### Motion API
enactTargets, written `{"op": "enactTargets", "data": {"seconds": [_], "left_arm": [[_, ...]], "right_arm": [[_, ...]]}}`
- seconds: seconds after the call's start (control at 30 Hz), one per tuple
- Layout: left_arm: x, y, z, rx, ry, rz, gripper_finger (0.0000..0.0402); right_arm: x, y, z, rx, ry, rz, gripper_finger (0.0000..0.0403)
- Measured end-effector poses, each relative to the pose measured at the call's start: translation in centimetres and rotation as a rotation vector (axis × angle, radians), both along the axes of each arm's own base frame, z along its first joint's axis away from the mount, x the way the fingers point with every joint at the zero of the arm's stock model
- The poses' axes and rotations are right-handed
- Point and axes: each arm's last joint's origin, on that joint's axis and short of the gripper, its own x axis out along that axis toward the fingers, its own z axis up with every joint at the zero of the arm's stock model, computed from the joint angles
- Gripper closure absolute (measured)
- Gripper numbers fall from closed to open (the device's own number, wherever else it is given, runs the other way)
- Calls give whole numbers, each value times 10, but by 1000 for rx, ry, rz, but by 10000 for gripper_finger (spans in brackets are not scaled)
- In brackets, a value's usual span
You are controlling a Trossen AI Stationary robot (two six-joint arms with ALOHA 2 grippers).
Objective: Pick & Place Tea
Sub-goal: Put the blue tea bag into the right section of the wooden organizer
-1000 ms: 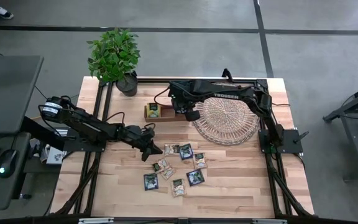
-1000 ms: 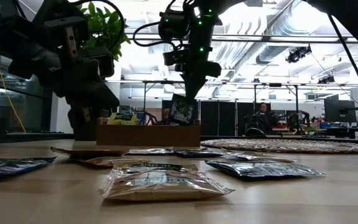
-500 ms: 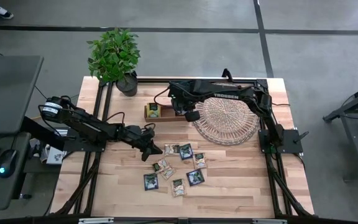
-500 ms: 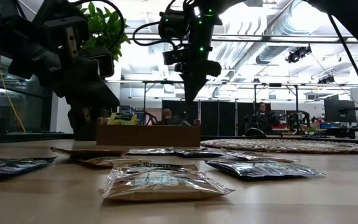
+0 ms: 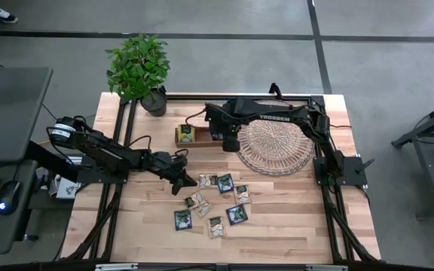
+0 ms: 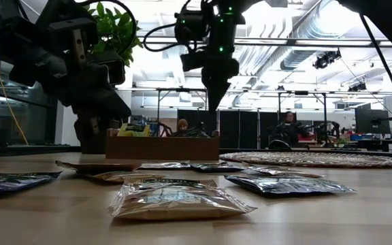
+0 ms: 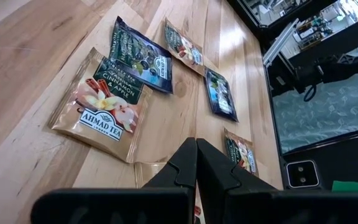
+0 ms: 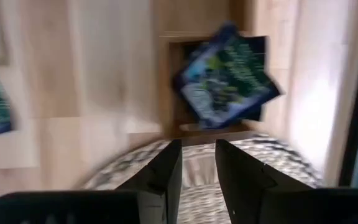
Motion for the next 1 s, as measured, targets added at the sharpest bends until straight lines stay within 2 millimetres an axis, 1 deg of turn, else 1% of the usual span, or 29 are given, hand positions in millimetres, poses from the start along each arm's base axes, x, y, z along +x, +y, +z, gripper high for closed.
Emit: {"op": "enactTargets", "data": {"seconds": [0.1,0.2,0.37,0.53,0.63,0.8,1.0], "left_arm": [[0,0,0,0,0,1,401],[0,0,0,1,-1,3,401],[0,0,0,1,-1,3,401],[0,0,0,1,-1,2,401],[0,0,0,1,-1,2,401],[0,0,0,7,-2,13,401],[0,1,0,11,-3,16,401]], "right_arm": [[0,9,2,29,-6,-8,309],[3,15,4,21,-25,16,309],[7,12,5,29,-76,5,309],[5,15,4,148,-80,-56,309],[4,26,3,199,-47,-34,309],[1,49,2,230,21,-4,309],[3,72,2,282,30,50,309]]}}
